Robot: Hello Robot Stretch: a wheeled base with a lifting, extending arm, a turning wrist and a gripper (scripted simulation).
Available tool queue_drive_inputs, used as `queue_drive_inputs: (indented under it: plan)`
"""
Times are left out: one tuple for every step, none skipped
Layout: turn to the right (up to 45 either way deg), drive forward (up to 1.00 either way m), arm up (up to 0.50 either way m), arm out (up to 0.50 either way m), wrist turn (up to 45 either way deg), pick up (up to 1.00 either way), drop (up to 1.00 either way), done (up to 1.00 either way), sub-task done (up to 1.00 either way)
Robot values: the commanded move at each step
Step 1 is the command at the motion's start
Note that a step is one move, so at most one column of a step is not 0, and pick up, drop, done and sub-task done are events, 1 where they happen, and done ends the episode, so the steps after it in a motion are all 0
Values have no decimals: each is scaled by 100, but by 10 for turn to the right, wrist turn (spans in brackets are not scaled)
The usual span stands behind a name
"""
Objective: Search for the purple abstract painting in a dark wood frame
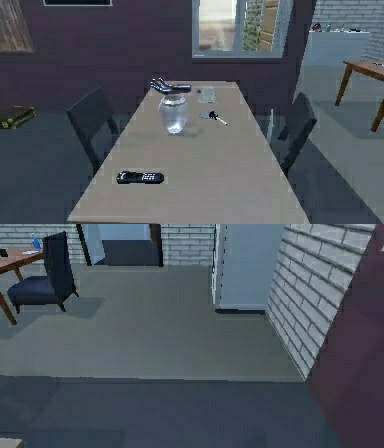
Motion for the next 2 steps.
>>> queue_drive_inputs:
  plan:
    - [-450, 0, 0, 0, 0, 0, 0, 0, 0]
    - [-240, 0, 0, 0, 0, 0, 0, 0, 0]
